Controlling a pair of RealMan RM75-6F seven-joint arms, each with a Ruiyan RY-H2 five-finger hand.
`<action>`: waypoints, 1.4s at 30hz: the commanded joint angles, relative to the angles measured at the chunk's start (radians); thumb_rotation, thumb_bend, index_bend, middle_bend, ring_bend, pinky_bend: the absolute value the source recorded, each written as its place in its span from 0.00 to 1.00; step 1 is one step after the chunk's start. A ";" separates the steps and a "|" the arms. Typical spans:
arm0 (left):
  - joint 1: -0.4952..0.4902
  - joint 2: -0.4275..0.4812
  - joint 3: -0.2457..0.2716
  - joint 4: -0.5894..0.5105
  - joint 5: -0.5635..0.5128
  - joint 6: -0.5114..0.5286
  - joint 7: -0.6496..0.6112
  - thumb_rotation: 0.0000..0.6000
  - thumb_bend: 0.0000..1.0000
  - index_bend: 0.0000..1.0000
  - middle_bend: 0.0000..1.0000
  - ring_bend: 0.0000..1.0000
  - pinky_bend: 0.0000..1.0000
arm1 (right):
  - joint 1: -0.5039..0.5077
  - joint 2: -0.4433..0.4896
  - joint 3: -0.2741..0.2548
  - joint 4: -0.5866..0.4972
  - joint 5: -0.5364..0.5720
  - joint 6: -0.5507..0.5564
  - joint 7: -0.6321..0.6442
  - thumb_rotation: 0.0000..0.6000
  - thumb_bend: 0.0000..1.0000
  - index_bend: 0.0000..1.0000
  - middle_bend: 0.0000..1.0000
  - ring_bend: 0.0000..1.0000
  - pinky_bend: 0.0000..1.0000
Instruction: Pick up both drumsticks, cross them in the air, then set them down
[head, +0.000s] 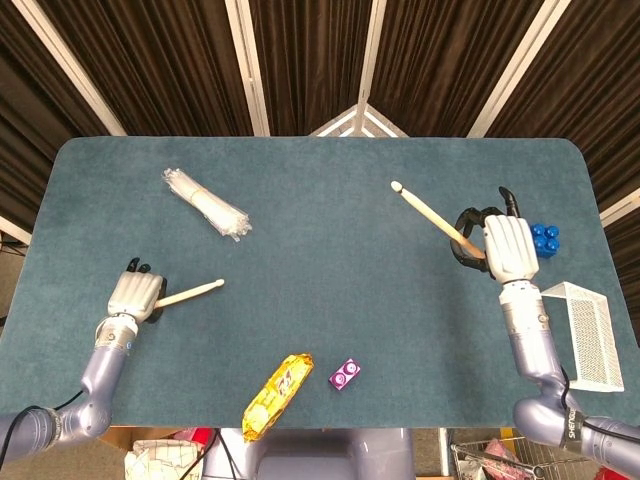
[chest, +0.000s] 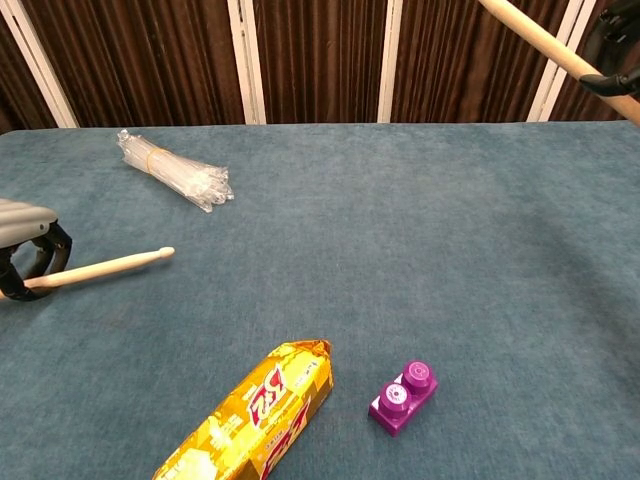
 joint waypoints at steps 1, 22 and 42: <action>0.007 0.001 -0.005 0.003 0.025 0.008 -0.025 1.00 0.56 0.62 0.60 0.16 0.00 | -0.001 -0.002 0.000 0.000 0.000 0.003 -0.001 1.00 0.48 0.74 0.69 0.42 0.00; 0.077 0.069 -0.077 0.036 0.631 0.259 -0.608 1.00 0.56 0.62 0.60 0.16 0.00 | 0.036 -0.036 0.049 0.045 -0.029 0.027 0.037 1.00 0.48 0.75 0.69 0.43 0.00; -0.026 0.019 -0.222 -0.099 0.488 0.121 -0.554 1.00 0.54 0.62 0.60 0.16 0.00 | 0.172 -0.118 0.095 0.067 -0.053 -0.013 -0.059 1.00 0.48 0.76 0.70 0.44 0.00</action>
